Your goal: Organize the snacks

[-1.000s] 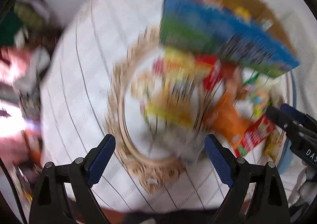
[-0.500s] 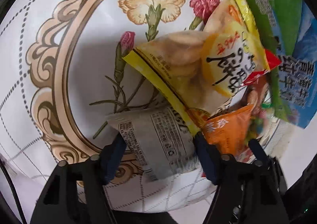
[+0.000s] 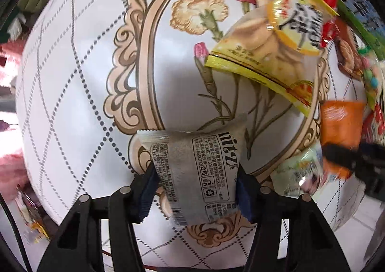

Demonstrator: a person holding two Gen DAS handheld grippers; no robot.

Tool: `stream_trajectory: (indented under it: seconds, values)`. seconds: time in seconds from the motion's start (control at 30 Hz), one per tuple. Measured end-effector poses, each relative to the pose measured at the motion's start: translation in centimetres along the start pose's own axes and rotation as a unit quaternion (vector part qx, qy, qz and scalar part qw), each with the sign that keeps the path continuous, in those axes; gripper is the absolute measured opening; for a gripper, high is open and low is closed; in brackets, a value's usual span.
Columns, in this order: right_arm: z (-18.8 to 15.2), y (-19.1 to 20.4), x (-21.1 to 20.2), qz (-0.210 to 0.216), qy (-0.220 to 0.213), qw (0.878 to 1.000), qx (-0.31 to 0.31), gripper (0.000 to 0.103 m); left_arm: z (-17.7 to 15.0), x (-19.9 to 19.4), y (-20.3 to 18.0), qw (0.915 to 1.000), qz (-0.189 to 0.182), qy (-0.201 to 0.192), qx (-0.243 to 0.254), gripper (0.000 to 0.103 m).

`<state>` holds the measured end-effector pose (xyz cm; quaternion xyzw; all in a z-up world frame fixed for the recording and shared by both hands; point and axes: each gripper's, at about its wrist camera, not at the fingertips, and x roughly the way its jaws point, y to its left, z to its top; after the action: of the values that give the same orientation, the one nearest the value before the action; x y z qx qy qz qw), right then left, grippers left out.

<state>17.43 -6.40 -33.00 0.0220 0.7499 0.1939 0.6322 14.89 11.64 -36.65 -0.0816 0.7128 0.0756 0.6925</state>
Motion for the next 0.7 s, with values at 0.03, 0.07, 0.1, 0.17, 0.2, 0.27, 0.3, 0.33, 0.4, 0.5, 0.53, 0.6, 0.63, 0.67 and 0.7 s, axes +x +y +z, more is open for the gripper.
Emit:
stream_trajectory:
  seconds: [0.03, 0.07, 0.1, 0.17, 0.2, 0.27, 0.3, 0.33, 0.4, 0.5, 0.53, 0.6, 0.63, 0.67, 0.7]
  values:
    - [0.0, -0.1, 0.1, -0.003, -0.005, 1.000, 0.001, 0.065, 0.2, 0.3, 0.1, 1.0000, 0.000, 0.000, -0.003, 0.058]
    - [0.0, 0.0, 0.2, -0.011, -0.008, 1.000, -0.002, 0.065, 0.5, 0.5, 0.3, 1.0000, 0.000, 0.001, -0.007, 0.059]
    - [-0.1, 0.1, 0.5, -0.018, -0.009, 1.000, -0.004, 0.065, 0.6, 0.6, 0.3, 0.9999, 0.001, 0.001, -0.011, 0.060]
    - [0.0, 0.9, 1.2, -0.037, -0.018, 0.999, -0.009, 0.068, 0.7, 0.9, 0.3, 0.9999, 0.000, 0.001, -0.014, 0.064]
    - [0.0, 1.6, 1.5, -0.047, -0.023, 0.999, -0.013, 0.070, 1.0, 1.1, 0.3, 0.9999, 0.000, 0.001, -0.015, 0.064]
    - [0.0, 2.2, 2.0, -0.069, -0.032, 0.997, -0.017, 0.073, 1.2, 1.3, 0.6, 0.9999, 0.003, 0.000, -0.015, 0.065]
    - [-0.1, 2.8, 2.3, -0.077, -0.035, 0.996, -0.018, 0.074, 1.5, 1.2, 0.5, 0.9999, 0.004, 0.000, -0.016, 0.065]
    - [-0.2, 3.2, 2.7, -0.087, -0.041, 0.995, -0.018, 0.074, 1.7, 1.3, 0.6, 0.9999, 0.004, -0.001, -0.016, 0.065]
    - [-0.6, 3.7, 3.2, -0.100, -0.052, 0.993, -0.016, 0.075, 1.9, 1.4, 0.7, 0.9999, 0.006, -0.001, -0.015, 0.065]
    - [-1.0, 4.6, 4.1, -0.112, -0.062, 0.992, -0.013, 0.075, 1.4, 1.7, 0.6, 0.9999, 0.009, -0.001, -0.011, 0.065]
    - [-1.3, 4.7, 4.3, -0.113, -0.063, 0.992, -0.012, 0.075, 1.2, 1.4, 0.6, 0.9999, 0.010, -0.001, -0.011, 0.065]
    - [-1.2, 5.4, 4.9, -0.113, -0.064, 0.991, -0.011, 0.075, 1.1, 1.4, 0.3, 0.9999, 0.012, -0.002, -0.009, 0.065]
    - [-1.3, 5.4, 5.0, -0.113, -0.064, 0.991, -0.010, 0.075, 0.9, 1.4, 0.2, 0.9999, 0.013, -0.003, -0.009, 0.065]
    - [-1.4, 5.5, 4.9, -0.113, -0.064, 0.991, -0.009, 0.075, 0.7, 1.4, 0.1, 0.9999, 0.013, -0.003, -0.010, 0.065]
    - [-1.4, 5.7, 5.0, -0.114, -0.065, 0.991, -0.010, 0.075, 0.6, 1.3, -0.1, 0.9998, 0.014, -0.005, -0.009, 0.065]
